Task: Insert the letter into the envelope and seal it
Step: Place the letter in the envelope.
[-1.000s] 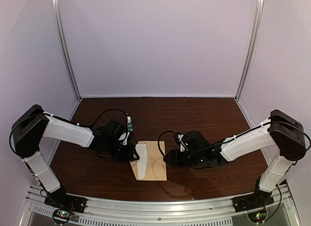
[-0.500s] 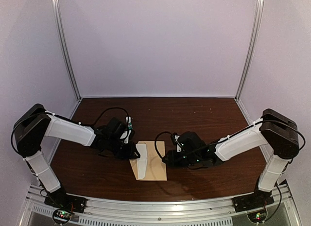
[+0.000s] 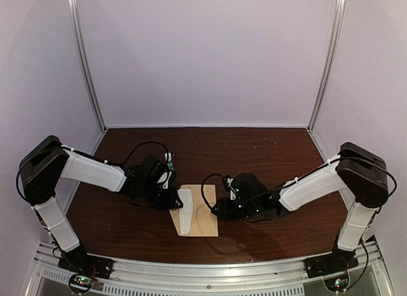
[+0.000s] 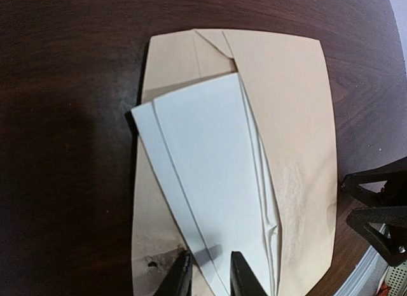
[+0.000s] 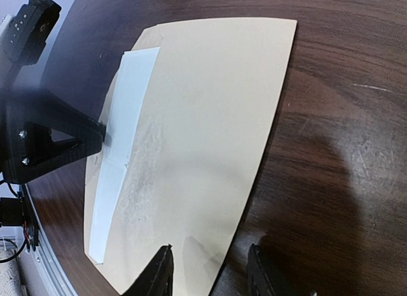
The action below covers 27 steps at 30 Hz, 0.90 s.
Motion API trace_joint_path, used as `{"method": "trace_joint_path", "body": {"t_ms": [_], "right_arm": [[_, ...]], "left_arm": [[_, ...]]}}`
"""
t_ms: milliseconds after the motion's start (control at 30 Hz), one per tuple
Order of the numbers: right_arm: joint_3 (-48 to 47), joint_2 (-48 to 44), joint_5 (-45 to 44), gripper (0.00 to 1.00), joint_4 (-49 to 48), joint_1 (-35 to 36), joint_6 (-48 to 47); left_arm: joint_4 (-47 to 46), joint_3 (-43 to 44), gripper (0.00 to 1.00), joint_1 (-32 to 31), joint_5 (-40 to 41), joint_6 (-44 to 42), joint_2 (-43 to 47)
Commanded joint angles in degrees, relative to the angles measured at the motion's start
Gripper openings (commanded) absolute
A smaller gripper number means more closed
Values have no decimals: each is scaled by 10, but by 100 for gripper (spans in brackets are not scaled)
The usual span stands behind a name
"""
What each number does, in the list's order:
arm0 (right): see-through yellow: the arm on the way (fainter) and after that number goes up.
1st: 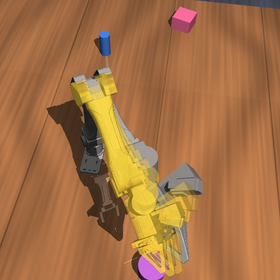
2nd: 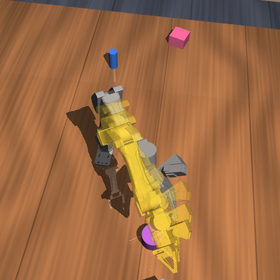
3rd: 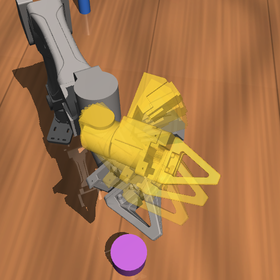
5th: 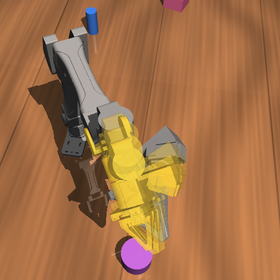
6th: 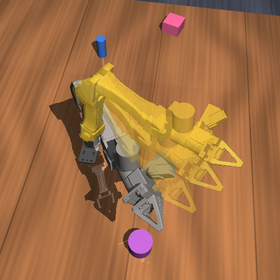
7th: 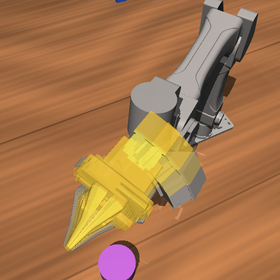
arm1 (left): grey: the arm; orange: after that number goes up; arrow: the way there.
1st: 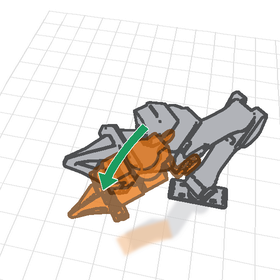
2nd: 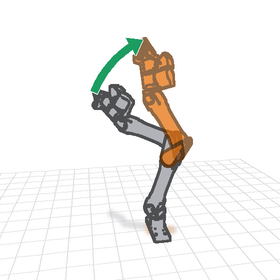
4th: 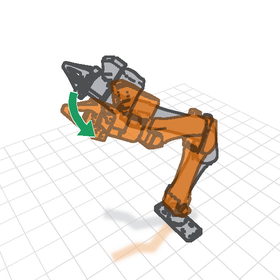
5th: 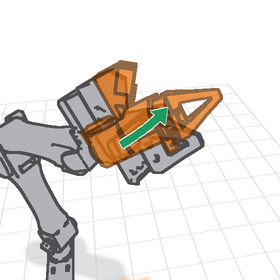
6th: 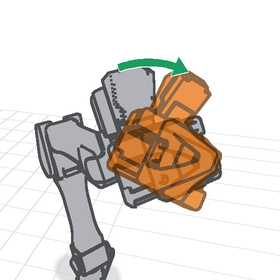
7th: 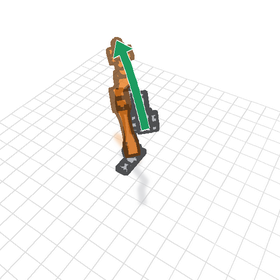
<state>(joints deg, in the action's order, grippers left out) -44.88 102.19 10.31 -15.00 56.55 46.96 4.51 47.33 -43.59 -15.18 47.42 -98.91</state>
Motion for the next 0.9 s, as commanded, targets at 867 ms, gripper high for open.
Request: {"method": "trace_joint_path", "body": {"t_ms": [867], "right_arm": [[-32, 52, 17, 37, -19, 2, 2]], "left_arm": [[-59, 4, 15, 1, -33, -7, -44]]}}
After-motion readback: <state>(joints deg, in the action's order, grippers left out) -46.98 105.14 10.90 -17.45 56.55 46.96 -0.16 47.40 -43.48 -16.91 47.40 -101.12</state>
